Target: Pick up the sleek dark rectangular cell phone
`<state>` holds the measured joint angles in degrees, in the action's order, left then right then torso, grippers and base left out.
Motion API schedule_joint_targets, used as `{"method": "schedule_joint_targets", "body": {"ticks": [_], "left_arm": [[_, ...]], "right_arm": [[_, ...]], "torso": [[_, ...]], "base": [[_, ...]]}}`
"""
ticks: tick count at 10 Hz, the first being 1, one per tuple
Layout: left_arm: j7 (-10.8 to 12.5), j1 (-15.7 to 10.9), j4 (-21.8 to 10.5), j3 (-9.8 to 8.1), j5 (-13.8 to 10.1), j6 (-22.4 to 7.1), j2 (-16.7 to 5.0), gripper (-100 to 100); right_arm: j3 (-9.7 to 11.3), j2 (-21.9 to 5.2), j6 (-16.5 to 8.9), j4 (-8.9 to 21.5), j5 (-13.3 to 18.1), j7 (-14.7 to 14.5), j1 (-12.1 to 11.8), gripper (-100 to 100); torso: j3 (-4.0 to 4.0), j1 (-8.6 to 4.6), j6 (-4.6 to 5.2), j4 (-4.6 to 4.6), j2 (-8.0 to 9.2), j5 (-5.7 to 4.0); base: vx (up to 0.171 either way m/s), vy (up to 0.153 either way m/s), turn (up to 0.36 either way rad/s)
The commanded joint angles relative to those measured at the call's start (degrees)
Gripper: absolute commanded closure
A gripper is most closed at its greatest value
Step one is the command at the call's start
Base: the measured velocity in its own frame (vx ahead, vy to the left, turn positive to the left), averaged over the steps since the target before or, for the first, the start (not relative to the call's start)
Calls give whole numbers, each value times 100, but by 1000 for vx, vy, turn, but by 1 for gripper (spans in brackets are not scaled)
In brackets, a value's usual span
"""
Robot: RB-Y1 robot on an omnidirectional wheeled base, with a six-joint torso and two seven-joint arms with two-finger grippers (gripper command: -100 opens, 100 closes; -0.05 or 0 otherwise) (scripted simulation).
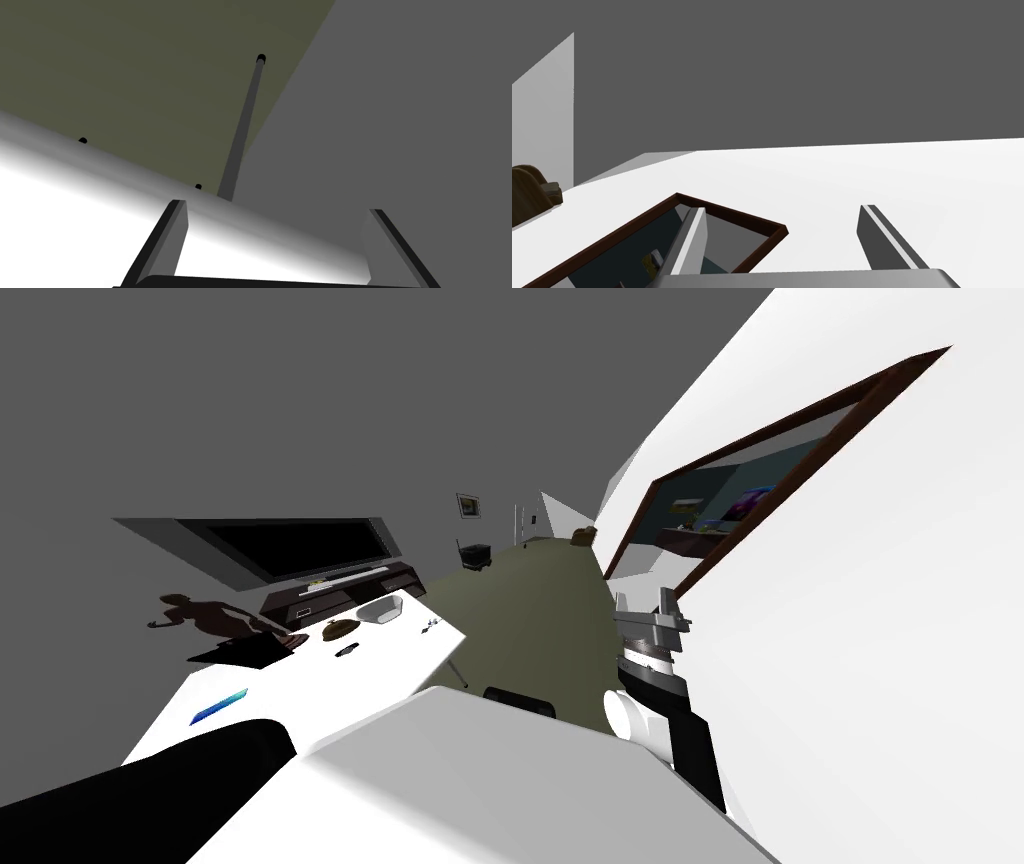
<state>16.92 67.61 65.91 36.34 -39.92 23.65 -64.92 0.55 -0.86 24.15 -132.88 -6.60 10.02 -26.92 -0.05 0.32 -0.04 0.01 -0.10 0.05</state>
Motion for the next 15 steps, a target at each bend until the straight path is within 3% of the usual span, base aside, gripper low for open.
{"method": "schedule_joint_targets", "body": {"ticks": [1,3,5,6,7,8,11,12,13,14,15], "left_arm": [[-105,25,-81,26,-13,-49,-208,-100],[-283,-42,-189,35,21,-87,-388,-100],[-386,-147,-209,22,56,-131,-448,-100],[-382,-70,-150,-16,25,-134,-428,-100],[-396,-76,-149,-19,26,-143,-436,0],[-279,-145,-404,-58,271,-31,-286,-100],[-50,-283,-831,-135,724,191,16,-100],[-50,-283,-912,-135,760,191,16,-100],[65,-352,-1110,-174,991,302,167,-100],[65,-352,-1166,-174,1004,302,167,-100],[180,-421,-1391,-212,1249,413,318,-100]], "right_arm": [[0,0,0,0,0,0,0,0],[0,0,0,0,0,0,0,0],[-2,-1,0,0,0,0,0,0],[-2,-1,0,0,0,0,0,0],[-1,0,0,0,0,0,-1,0],[0,0,0,0,0,0,-1,0],[0,1,0,0,0,0,-2,0],[0,1,0,0,0,0,-2,0],[0,1,0,0,0,0,-1,0],[0,1,0,0,0,0,-1,0],[0,1,0,0,0,0,-1,0]], "torso": [[0,0,0,0,0,0],[1,12,-1,1,1,4],[4,49,-2,2,7,13],[9,49,-4,5,15,14],[8,10,-8,5,12,8],[6,-21,-9,4,8,-1],[-7,-36,-9,-2,-13,-6],[-6,-36,-10,-1,-13,-5],[-5,-35,-8,-1,-10,-6],[-4,-34,-10,0,-8,-5],[-3,-36,-9,0,-7,-6]], "base": [[26,108,-235],[11,153,-251],[-27,218,-142],[-17,96,-34],[-2,19,-1],[24,12,14],[52,11,22],[34,15,11],[32,18,12],[31,11,14],[40,13,20]]}}
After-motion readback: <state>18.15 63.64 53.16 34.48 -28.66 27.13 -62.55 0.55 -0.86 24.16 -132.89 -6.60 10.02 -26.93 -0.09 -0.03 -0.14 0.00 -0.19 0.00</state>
